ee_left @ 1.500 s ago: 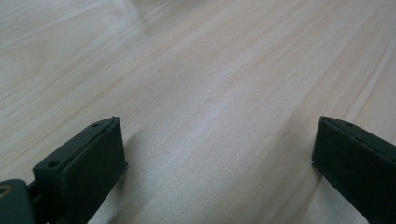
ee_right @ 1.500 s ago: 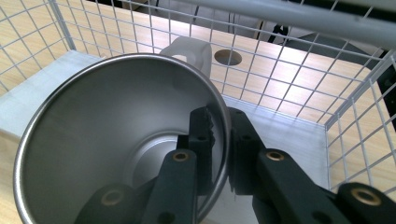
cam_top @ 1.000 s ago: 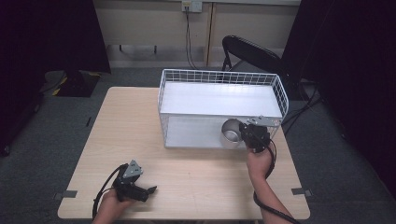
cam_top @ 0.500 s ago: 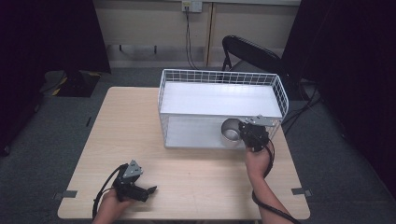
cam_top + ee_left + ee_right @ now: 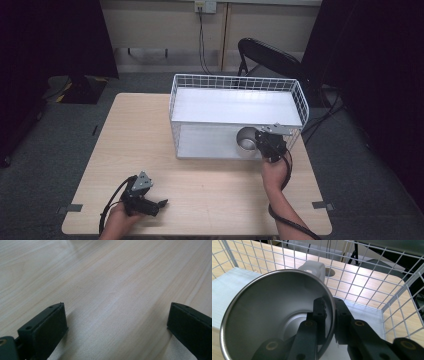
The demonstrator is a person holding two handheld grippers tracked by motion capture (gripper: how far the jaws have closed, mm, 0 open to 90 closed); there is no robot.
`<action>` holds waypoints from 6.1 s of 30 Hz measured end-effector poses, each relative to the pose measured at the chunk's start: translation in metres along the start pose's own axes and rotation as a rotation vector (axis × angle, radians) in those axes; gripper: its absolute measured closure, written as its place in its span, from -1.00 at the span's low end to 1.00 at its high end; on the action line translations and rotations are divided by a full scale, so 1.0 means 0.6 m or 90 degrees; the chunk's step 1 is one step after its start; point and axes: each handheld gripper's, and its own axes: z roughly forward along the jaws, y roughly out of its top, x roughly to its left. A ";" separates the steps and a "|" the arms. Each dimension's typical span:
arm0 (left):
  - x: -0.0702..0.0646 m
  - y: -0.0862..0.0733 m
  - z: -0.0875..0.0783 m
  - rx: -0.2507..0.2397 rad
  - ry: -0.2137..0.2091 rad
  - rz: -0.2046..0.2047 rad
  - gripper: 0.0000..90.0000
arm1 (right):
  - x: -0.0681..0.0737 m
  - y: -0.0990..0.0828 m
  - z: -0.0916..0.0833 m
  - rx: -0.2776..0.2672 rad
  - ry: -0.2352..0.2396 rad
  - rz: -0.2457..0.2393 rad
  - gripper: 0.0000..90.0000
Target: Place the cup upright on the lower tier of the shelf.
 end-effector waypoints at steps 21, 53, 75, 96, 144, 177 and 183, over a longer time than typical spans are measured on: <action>0.000 0.000 0.000 0.001 -0.001 0.000 -0.96 | -0.009 0.002 0.011 0.010 -0.014 0.037 0.66; 0.000 0.000 0.000 0.000 0.000 0.001 -0.96 | -0.026 -0.014 -0.065 0.005 0.087 0.041 -0.39; 0.000 0.000 0.000 0.000 0.000 0.001 -0.96 | 0.010 -0.025 -0.030 0.032 0.064 0.001 -0.37; 0.000 0.000 0.000 0.000 0.000 0.000 -0.96 | 0.014 -0.022 -0.011 0.029 0.055 -0.001 -0.01; 0.000 0.000 0.001 0.000 -0.001 0.000 -0.96 | 0.027 -0.047 -0.035 0.021 0.154 -0.018 -0.69; 0.000 0.002 0.002 0.003 -0.003 0.001 -0.99 | -0.016 -0.123 -0.095 0.051 0.226 -0.081 -0.70; 0.000 0.002 0.002 0.003 -0.003 0.001 -0.99 | -0.028 -0.139 -0.098 0.060 0.227 -0.086 -0.70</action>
